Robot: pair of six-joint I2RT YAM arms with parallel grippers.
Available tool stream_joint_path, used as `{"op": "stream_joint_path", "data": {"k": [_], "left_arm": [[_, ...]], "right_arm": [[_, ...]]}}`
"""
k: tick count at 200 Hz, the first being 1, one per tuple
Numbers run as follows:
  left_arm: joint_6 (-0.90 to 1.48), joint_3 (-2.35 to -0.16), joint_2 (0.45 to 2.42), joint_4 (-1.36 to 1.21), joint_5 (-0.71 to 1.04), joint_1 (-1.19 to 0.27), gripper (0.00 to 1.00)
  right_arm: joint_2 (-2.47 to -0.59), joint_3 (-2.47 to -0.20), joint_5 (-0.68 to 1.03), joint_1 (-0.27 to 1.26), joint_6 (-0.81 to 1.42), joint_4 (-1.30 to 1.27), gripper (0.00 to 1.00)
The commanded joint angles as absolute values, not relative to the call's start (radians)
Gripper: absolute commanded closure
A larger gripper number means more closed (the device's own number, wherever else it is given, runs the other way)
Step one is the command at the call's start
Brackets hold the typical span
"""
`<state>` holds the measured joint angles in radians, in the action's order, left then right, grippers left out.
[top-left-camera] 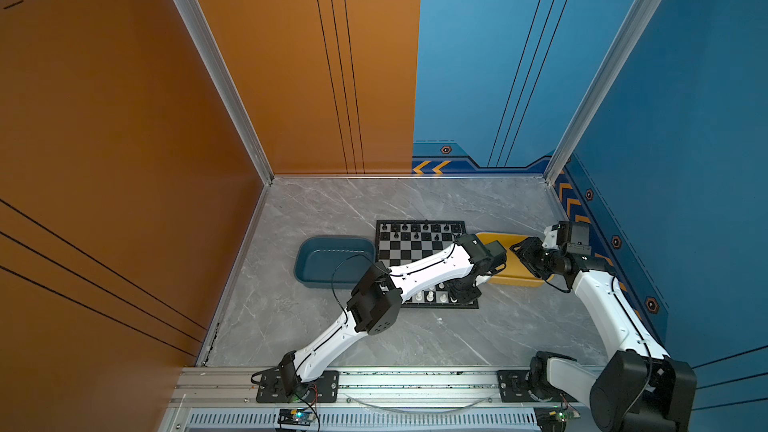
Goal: Set up the chess pieces on the board
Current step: 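Set the white knight down on the corner-adjacent square with the left gripper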
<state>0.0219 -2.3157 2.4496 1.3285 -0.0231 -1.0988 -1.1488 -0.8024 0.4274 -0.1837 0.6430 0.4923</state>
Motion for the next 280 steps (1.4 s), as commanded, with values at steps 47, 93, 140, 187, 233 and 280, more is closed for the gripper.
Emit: {"op": "stream_joint_path", "data": {"k": [47,93,140,187,233,280], "left_arm": [[0.015,-2.344,2.487,1.351,-0.037,-1.098,0.97],[0.015,-2.347,2.490,1.351,-0.037,-1.097,0.93],[0.015,-2.349,2.490,1.353,-0.038,-1.097,0.86],[0.014,-2.350,2.491,1.353,-0.040,-1.098,0.79],[0.015,-2.352,2.490,1.353,-0.044,-1.098,0.76],[0.017,-2.354,2.487,1.354,-0.048,-1.098,0.74]], "right_arm": [[-1.153,-0.783,0.446,-0.191,0.632,0.472,0.48],[-1.156,-0.783,0.449,-0.192,0.632,0.471,0.48],[-1.157,-0.782,0.449,-0.193,0.632,0.471,0.48],[-1.156,-0.781,0.449,-0.192,0.632,0.471,0.48],[-1.151,-0.780,0.450,-0.193,0.632,0.471,0.48],[-1.149,-0.778,0.449,-0.193,0.634,0.471,0.48]]}}
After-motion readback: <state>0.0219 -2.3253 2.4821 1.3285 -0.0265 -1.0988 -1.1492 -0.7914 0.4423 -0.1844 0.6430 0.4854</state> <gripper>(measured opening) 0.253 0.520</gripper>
